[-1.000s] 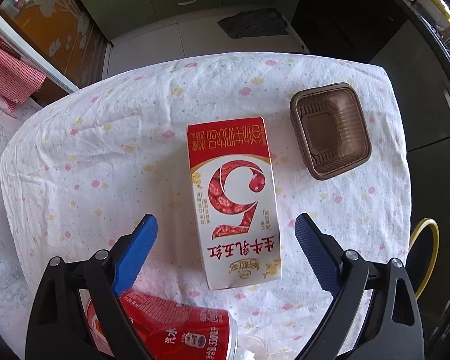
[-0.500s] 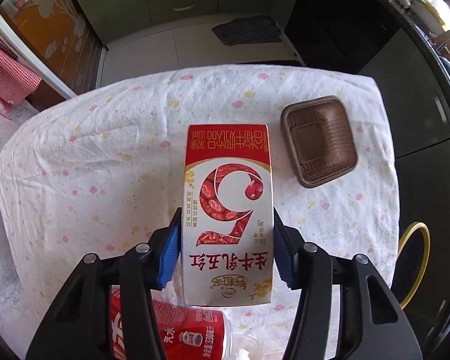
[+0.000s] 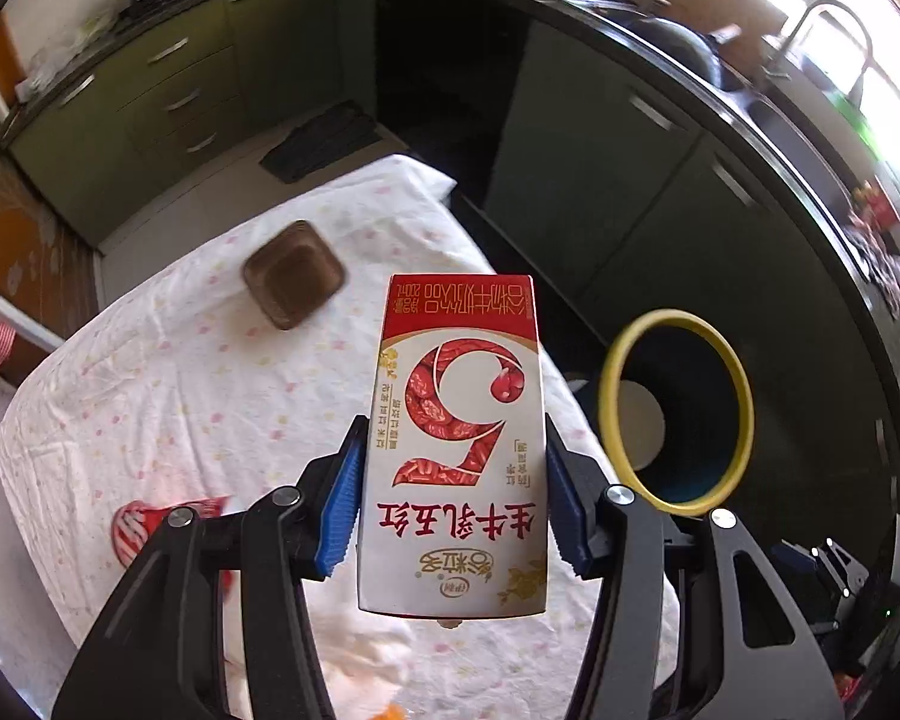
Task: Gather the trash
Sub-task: 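Carry the milk carton to the yellow bin and drop it in, then grasp the brown plastic tray with the right gripper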
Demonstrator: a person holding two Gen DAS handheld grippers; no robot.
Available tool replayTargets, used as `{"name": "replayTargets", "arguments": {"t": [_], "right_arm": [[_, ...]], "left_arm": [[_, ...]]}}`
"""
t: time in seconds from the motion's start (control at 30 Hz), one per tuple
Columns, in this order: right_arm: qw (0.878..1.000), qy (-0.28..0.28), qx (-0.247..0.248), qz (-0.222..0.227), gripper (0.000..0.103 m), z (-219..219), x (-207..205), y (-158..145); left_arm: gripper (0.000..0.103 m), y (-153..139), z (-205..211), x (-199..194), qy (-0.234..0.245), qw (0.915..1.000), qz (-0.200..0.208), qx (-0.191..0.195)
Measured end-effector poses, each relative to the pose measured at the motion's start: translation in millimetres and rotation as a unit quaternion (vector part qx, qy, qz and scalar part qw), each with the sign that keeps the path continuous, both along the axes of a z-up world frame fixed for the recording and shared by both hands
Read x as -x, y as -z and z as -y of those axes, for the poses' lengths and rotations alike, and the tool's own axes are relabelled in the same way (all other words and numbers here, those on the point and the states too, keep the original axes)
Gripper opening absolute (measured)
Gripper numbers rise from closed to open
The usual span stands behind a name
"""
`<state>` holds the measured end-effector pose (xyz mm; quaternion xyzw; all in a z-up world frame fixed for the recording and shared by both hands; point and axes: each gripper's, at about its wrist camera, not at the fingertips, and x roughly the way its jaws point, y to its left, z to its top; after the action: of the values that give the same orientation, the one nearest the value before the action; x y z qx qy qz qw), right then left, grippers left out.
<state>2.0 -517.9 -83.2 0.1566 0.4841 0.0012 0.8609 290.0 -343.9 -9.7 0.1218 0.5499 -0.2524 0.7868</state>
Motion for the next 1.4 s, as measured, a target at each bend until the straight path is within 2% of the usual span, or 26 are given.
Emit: {"name": "replayTargets", "arguments": {"t": [0.2, 0.4, 0.5, 0.63, 0.67, 0.73, 0.9, 0.97, 1.07, 1.17, 1.27, 1.4], "right_arm": [[0.999, 0.037, -0.007, 0.007, 0.063, 28, 37, 2], [0.998, 0.059, -0.021, 0.008, 0.063, 43, 59, 12], [0.998, 0.064, -0.029, 0.006, 0.063, 46, 65, 17], [0.997, 0.068, -0.037, 0.006, 0.063, 49, 68, 22], [0.997, 0.067, -0.038, 0.006, 0.063, 49, 67, 23], [0.997, 0.062, -0.039, 0.004, 0.063, 46, 64, 25], [0.999, 0.037, -0.039, -0.005, 0.063, 30, 47, 29], [0.999, 0.021, -0.035, -0.010, 0.063, 19, 35, 29], [1.000, -0.002, -0.024, -0.012, 0.063, 3, 14, 24], [0.999, -0.033, -0.008, -0.010, 0.063, -19, -14, 12], [0.998, -0.068, 0.004, -0.007, 0.063, -44, -49, -1], [0.994, -0.111, 0.024, -0.003, 0.063, -79, -99, -16]], "left_arm": [[0.054, 21, 108, 64, 0.108, 0.9938, -0.025, -0.012], [0.054, 64, 193, 90, 0.152, 0.9868, -0.048, -0.029], [0.072, 73, 217, 89, 0.151, 0.9871, -0.050, -0.020], [0.076, 51, 208, 88, 0.157, 0.9868, -0.032, 0.024], [0.078, 39, 200, 89, 0.156, 0.9868, -0.020, 0.037], [0.089, 12, 176, 91, 0.149, 0.9865, 0.009, 0.068], [0.097, -45, 82, 96, 0.118, 0.9792, 0.093, 0.136], [0.098, -60, 33, 100, 0.094, 0.9755, 0.133, 0.148], [0.098, -73, -43, 107, 0.047, 0.9695, 0.195, 0.141], [0.098, -74, -122, 104, -0.016, 0.9636, 0.231, 0.133], [0.098, -60, -200, 92, -0.084, 0.9563, 0.254, 0.118], [0.098, -27, -294, 73, -0.176, 0.9462, 0.251, 0.103]]}}
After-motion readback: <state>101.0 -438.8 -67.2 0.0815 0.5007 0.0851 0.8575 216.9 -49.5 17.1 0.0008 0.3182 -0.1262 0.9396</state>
